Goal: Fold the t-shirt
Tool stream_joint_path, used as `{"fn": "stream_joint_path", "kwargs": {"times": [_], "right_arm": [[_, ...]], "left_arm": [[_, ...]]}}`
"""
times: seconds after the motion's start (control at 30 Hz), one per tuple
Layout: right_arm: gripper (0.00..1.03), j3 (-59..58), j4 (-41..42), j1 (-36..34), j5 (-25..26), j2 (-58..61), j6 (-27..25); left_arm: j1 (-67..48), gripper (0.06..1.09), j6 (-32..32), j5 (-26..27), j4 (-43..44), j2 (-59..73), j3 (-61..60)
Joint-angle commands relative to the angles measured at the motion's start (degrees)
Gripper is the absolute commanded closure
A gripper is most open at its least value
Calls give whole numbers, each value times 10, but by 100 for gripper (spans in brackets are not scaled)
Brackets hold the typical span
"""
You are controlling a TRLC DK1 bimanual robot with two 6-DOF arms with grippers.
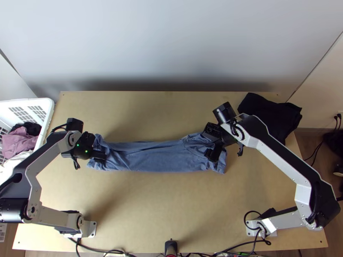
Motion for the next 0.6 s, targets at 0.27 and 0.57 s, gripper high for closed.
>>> {"fn": "stream_joint_path", "kwargs": {"times": [0.27,0.57], "right_arm": [[5,16,0,16,-1,13,-3],[5,7,0,68,-11,35,-11]], "left_arm": [[-2,77,0,24,-9,33,6],[-6,105,-1,24,-23,3,27]]}}
